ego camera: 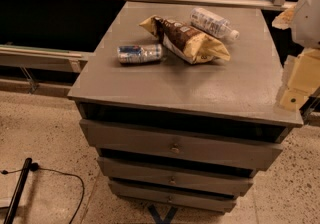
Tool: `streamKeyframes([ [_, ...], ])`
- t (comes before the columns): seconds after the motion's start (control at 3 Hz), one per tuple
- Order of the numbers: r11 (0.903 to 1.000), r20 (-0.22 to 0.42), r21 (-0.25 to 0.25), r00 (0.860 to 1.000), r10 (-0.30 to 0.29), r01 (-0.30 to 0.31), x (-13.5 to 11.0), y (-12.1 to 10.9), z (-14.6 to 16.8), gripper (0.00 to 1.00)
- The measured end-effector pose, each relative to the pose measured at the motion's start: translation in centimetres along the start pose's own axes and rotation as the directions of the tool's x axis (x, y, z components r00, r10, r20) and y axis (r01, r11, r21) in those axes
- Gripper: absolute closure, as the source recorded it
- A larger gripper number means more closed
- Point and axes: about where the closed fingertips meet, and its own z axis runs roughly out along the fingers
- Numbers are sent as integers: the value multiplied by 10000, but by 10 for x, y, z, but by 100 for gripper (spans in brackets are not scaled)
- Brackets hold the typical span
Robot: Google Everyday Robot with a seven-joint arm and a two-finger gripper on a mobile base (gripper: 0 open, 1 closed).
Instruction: Pick brown chip bag
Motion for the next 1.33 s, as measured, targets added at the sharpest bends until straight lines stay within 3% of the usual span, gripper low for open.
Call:
streamKeyframes([
  [0.33, 10000, 1, 2, 10000, 0, 0, 0, 0, 0, 0],
  [0.67, 9997, 1019, 49, 9945, 246, -252, -10, -6, 3, 0],
  [1.0, 9959, 3108, 205, 9473, 773, -880, -7, -28, 26, 0],
  [1.33, 9862, 5313, 587, 8412, 1005, -1549, -20, -55, 32, 0],
])
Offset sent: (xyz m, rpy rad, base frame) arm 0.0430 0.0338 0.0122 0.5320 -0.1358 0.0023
